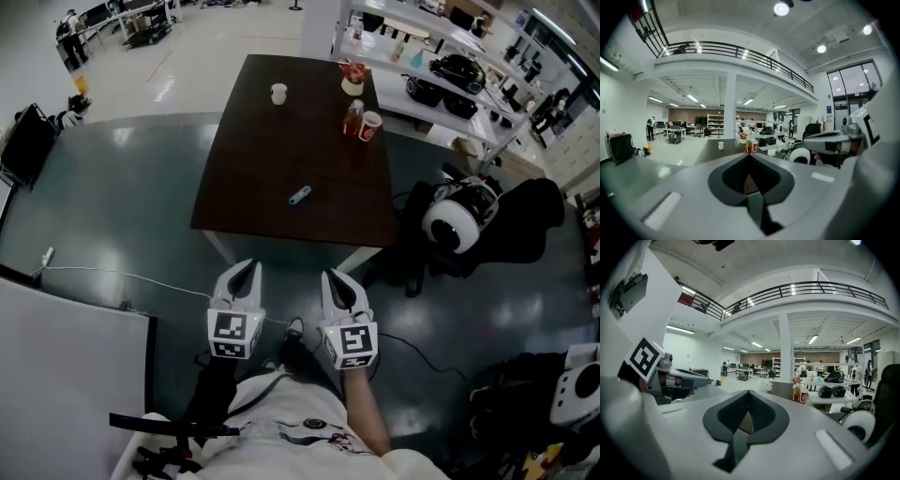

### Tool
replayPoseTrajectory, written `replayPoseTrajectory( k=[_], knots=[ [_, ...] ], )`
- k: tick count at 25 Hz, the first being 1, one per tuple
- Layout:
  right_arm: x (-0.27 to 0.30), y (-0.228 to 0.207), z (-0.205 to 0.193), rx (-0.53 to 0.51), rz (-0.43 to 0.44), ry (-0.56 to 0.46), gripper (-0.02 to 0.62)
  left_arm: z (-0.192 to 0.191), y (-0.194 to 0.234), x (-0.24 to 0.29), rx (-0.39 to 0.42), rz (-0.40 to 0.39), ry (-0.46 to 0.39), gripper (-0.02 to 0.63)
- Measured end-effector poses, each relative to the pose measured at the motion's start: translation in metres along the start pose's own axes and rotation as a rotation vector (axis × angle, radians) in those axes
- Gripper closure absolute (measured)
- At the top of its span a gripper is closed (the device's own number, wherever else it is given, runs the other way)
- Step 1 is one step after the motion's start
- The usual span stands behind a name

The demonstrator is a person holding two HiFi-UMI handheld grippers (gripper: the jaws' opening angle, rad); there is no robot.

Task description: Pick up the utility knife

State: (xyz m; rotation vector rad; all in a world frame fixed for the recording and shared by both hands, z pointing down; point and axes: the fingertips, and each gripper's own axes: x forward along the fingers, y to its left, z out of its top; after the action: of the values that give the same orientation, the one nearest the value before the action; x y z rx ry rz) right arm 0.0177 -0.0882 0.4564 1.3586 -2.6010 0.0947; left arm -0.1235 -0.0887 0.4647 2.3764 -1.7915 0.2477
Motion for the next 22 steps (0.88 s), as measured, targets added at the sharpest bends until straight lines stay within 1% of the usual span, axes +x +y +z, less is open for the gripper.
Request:
replayPoseTrajectory(
  k=[3,8,14,19,22],
  knots=[
    [0.027,-0.020,0.006,0.005,0.016,0.007,0.594,0.014,0.010,0.029,-0.001,0.017,-0.003,0.607],
    [0.053,-0.053,0.018,0.022,0.025,-0.004,0.594,0.029,0.009,0.071,0.020,0.019,0.018,0.607],
    [0.080,-0.089,0.005,0.058,0.037,0.012,0.594,0.020,-0.001,0.113,0.030,0.007,0.062,0.607],
    [0.092,-0.092,0.002,0.077,0.072,0.029,0.594,0.008,0.000,0.129,-0.005,0.008,0.118,0.607],
    [0.105,-0.098,-0.002,0.090,0.079,0.037,0.594,0.005,0.006,0.143,-0.015,0.013,0.130,0.607]
  ],
)
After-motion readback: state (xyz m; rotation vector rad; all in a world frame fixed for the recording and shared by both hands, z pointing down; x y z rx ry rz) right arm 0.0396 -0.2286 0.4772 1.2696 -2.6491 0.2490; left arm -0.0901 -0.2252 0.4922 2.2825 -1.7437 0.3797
